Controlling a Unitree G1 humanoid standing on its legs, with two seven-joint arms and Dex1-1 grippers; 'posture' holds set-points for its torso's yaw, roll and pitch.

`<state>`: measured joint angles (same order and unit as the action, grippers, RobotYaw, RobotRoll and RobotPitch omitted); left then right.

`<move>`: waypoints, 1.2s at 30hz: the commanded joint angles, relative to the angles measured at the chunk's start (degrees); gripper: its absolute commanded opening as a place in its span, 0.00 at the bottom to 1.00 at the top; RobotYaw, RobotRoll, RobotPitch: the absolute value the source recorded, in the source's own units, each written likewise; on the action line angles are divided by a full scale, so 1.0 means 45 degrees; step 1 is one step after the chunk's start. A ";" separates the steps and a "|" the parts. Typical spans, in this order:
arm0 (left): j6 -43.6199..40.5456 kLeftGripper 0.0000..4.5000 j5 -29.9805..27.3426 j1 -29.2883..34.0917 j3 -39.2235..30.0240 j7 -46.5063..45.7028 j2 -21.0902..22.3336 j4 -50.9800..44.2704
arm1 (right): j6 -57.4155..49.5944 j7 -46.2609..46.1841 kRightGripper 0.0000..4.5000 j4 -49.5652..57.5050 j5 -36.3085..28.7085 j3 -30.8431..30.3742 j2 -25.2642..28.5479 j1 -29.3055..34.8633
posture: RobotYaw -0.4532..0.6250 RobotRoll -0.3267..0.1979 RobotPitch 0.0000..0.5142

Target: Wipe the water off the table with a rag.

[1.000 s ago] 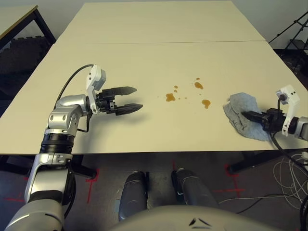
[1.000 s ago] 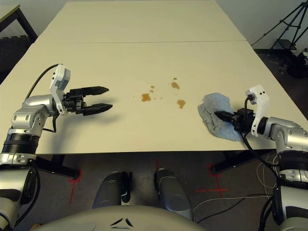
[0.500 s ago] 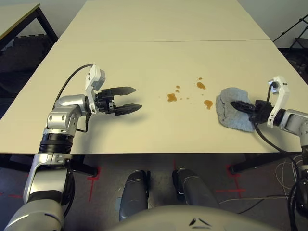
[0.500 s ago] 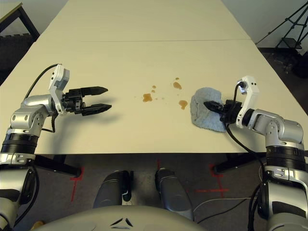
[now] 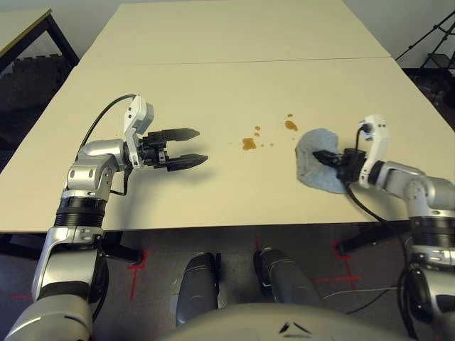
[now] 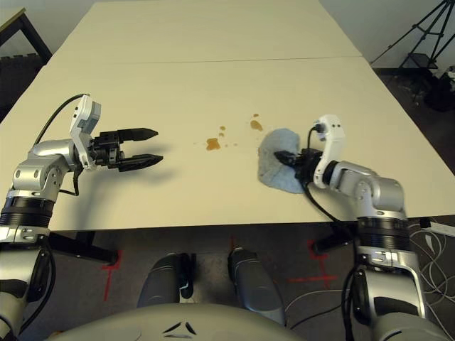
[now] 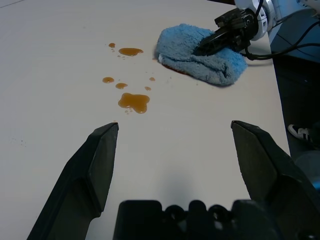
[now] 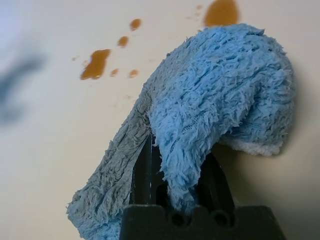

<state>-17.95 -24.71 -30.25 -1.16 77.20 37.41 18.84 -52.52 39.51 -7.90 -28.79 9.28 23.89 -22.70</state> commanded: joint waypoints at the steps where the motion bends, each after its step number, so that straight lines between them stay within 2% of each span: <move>1: 0.0082 1.00 0.0192 0.0154 0.0111 0.0125 0.0160 -0.0038 | -0.0277 -0.0166 0.03 0.0095 -0.0038 -0.0676 -0.0422 -0.0122 | 0.25 0.62 0.20; 15: -0.0013 1.00 0.0152 0.0302 0.0114 0.0062 0.0129 -0.0192 | -0.0514 -0.0188 0.03 0.0403 -0.0160 -0.0780 -0.0652 -0.0136 | 0.25 0.62 0.22; 21: 0.0040 1.00 0.0195 0.0240 0.0146 0.0092 0.0116 -0.0062 | -0.0796 0.0377 0.03 0.0054 -0.0342 -0.0297 0.0710 -0.0486 | 0.24 0.62 0.22; 30: 0.0002 1.00 0.0138 0.0173 0.0109 0.0058 0.0021 0.0061 | 0.0060 0.1105 0.03 -0.2046 -0.0091 0.0413 0.3184 -0.1360 | 0.23 0.62 0.23; 36: 0.0063 1.00 0.0198 0.0135 0.0179 0.0073 -0.0042 0.0141 | 0.1264 0.0644 0.03 -0.3815 0.0285 0.0972 0.3460 -0.2267 | 0.23 0.62 0.23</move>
<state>-17.95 -24.65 -29.23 -1.07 77.17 37.20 18.96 -48.75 43.15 -23.52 -27.97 12.17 39.43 -31.62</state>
